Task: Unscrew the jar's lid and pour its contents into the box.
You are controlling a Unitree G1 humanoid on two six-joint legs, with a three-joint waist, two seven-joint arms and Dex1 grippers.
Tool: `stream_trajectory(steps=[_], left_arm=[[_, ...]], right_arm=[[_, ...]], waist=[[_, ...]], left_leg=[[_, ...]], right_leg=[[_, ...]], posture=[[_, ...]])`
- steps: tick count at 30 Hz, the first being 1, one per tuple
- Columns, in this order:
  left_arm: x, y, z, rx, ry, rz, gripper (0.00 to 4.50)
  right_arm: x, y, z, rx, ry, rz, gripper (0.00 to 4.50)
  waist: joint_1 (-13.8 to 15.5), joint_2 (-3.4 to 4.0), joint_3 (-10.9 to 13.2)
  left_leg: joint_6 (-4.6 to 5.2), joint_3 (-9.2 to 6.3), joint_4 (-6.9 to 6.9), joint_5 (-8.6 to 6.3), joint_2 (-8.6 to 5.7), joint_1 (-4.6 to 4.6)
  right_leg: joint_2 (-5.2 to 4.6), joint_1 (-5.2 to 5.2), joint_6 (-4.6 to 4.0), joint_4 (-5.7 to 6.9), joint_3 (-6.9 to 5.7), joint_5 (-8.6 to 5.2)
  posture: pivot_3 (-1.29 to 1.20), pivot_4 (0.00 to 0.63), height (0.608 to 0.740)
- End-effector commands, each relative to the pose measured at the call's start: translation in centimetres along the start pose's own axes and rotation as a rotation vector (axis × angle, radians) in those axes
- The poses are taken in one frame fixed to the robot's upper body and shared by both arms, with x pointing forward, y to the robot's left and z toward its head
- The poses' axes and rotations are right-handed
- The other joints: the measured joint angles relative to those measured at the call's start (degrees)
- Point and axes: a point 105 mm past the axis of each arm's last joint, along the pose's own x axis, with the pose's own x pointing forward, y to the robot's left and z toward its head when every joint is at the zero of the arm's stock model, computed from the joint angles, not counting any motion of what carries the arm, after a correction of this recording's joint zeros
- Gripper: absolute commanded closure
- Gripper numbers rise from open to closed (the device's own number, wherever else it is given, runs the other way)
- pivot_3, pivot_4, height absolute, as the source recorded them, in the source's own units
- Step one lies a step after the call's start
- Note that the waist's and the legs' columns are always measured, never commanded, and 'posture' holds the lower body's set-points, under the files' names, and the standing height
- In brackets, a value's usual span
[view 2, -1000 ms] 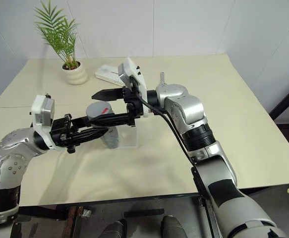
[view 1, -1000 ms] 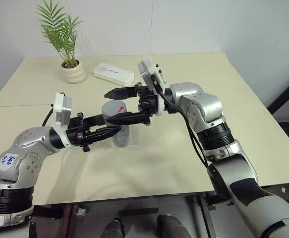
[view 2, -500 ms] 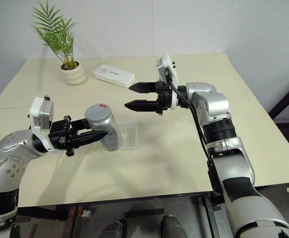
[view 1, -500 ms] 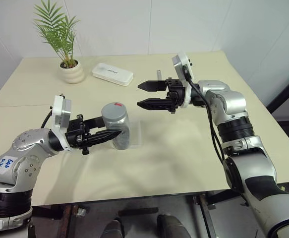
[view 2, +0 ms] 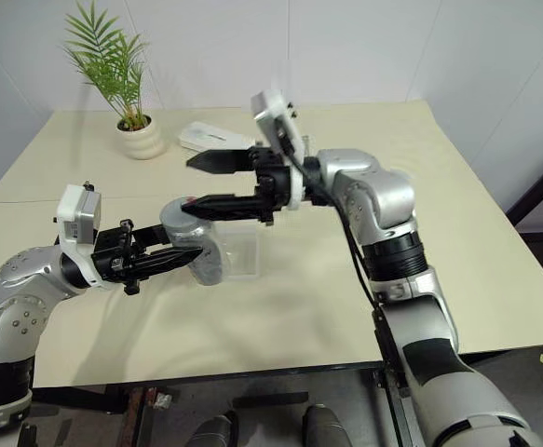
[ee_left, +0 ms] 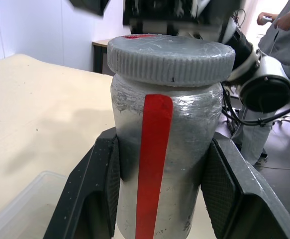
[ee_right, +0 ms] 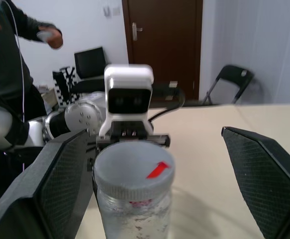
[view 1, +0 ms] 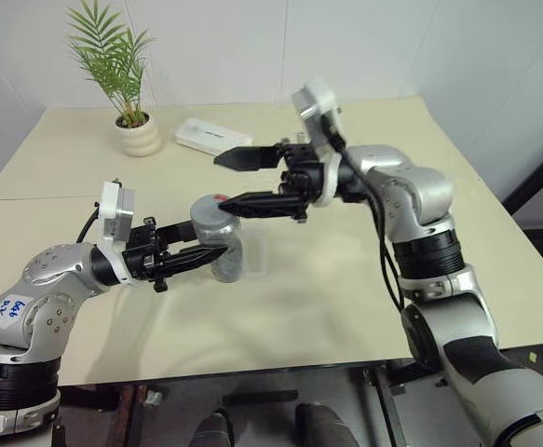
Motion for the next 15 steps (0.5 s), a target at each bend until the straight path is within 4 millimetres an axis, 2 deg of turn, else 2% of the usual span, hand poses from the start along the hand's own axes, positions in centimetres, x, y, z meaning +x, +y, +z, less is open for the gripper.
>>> stream_trajectory(steps=[1,7,10,15], left_arm=[[0.2,-0.3,0.9,0.048,-0.016,-0.012,2.63],[0.2,-0.4,1.0,0.049,-0.03,-0.012,2.63],[0.1,-0.5,1.0,0.044,-0.035,-0.004,2.63],[0.0,-0.5,0.9,0.042,-0.037,0.003,2.63]], right_arm=[[1.4,0.5,0.2,-0.041,0.012,0.002,0.02],[2.0,-0.1,0.5,-0.039,-0.014,-0.031,0.02],[1.4,-0.7,0.8,-0.027,-0.028,-0.058,0.02],[0.3,-1.5,0.3,-0.024,-0.007,-0.084,0.02]], waist=[[-0.07,0.0,0.0],[-0.05,0.0,0.0],[-0.05,0.0,0.0],[-0.05,0.0,0.0]], left_leg=[[0.0,0.0,0.0,0.0,0.0,0.0],[0.0,0.0,-0.01,0.0,0.0,0.0],[0.0,0.0,-0.01,0.0,0.0,0.01],[0.0,0.0,-0.01,0.0,0.01,0.0]], right_leg=[[0.0,0.0,0.0,0.0,0.0,0.0],[0.0,0.0,0.0,0.0,0.0,0.0],[0.0,0.0,0.0,0.01,0.0,0.0],[0.0,-0.01,0.0,0.01,0.0,0.0]], posture=[[0.0,0.15,0.74],[0.0,0.15,0.74],[0.0,0.15,0.74],[0.0,0.15,0.74]])
